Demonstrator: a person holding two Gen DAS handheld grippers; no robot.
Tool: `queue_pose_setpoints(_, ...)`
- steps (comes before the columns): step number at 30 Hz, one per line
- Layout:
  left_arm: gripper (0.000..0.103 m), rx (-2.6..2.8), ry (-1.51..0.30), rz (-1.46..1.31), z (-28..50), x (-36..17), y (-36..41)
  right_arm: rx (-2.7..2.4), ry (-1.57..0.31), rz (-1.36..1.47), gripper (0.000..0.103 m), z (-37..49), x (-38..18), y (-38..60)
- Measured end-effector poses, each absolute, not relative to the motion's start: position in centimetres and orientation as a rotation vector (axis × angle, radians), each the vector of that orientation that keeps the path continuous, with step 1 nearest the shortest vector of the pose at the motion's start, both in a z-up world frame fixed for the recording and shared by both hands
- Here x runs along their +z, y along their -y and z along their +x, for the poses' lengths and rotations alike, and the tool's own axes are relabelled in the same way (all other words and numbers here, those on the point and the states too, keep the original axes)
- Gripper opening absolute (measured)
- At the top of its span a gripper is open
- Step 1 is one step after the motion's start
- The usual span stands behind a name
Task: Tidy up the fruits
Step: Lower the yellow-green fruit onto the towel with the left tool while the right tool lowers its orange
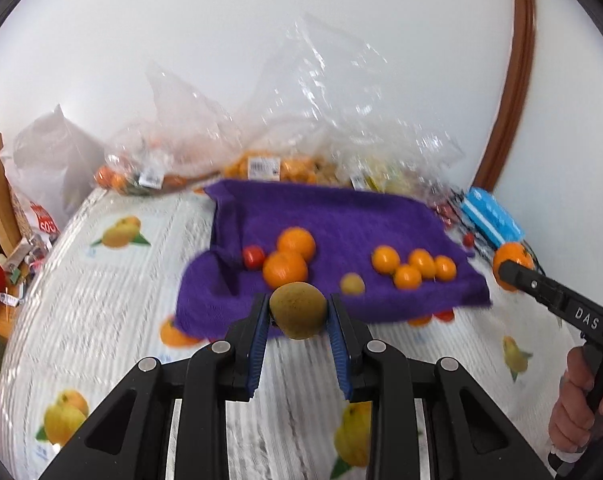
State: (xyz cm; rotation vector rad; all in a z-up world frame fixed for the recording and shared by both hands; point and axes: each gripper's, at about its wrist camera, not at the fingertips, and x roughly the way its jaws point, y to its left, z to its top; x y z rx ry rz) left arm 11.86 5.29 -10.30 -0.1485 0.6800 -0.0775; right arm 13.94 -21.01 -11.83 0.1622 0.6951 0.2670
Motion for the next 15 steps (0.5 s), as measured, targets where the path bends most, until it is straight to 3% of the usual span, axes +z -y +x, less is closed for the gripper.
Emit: queue_pose_setpoints(15, 0.028, -0.078, -0.676, -0.182, 18.5, -8.8, -4.0, 0.280, -0.664, 0.197, 0.044, 20.9, -9.8, 21.3)
